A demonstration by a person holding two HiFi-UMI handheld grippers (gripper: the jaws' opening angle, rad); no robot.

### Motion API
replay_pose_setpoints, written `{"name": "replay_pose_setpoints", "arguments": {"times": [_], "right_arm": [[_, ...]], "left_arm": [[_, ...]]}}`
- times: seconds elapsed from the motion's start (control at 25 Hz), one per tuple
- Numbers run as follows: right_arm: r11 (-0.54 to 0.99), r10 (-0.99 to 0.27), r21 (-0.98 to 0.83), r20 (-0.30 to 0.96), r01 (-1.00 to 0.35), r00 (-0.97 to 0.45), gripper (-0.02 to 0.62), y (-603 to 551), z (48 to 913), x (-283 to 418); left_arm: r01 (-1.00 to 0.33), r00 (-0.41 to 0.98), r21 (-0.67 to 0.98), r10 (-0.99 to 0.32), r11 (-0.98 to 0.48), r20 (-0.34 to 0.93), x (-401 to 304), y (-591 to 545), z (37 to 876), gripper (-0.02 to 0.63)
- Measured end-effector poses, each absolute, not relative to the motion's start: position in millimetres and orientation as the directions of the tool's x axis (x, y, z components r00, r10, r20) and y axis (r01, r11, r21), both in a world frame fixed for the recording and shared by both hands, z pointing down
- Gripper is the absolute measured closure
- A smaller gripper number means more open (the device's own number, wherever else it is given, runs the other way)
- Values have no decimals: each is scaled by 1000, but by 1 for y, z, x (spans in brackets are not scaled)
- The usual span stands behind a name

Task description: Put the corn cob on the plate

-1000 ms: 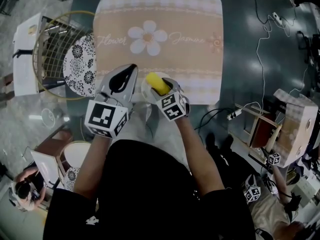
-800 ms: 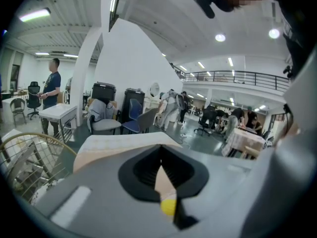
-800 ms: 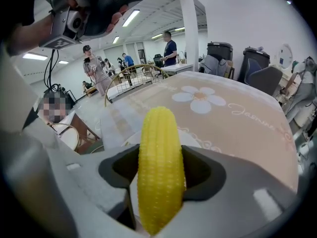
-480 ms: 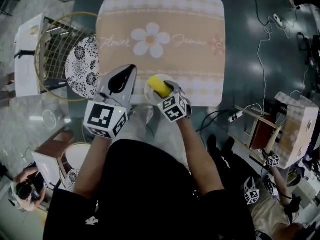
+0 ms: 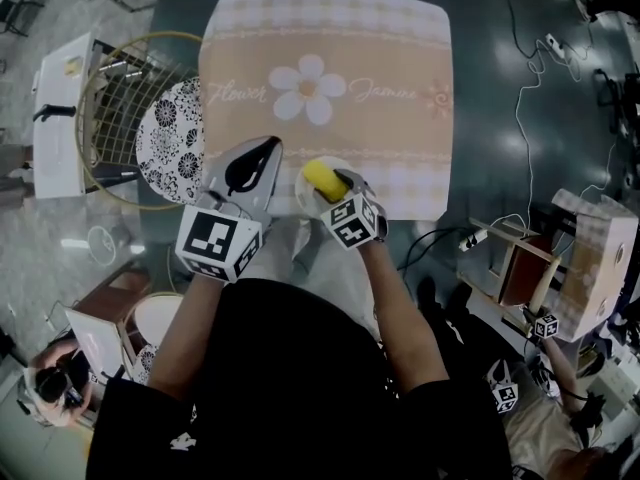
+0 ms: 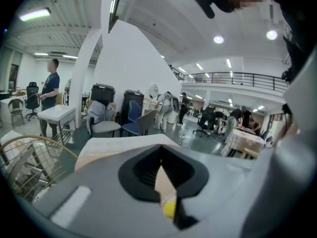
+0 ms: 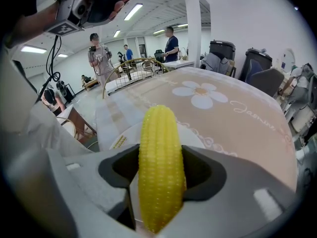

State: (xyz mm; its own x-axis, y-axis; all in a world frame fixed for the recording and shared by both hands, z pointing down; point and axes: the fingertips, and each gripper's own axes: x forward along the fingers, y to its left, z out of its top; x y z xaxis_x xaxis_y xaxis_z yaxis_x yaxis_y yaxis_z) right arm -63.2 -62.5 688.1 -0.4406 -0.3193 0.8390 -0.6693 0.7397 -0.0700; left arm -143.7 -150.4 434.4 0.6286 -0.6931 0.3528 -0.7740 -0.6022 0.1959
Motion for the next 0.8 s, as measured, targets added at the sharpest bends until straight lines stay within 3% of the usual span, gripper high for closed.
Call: {"name": "replay_pose_setpoints", "arguments": {"times": [0.52,0.8], "right_arm": [[750,-344,-53,820,-660,-457,311,-63,675,-68],[738,-418,-14,776,-675,-473,307,-75,635,-71]], "left_arm": [[-744,663,202,-665,-637,343,-146,-143,435,600],[-719,694,251,-648,-648,314,-145,-141,430,600]]}}
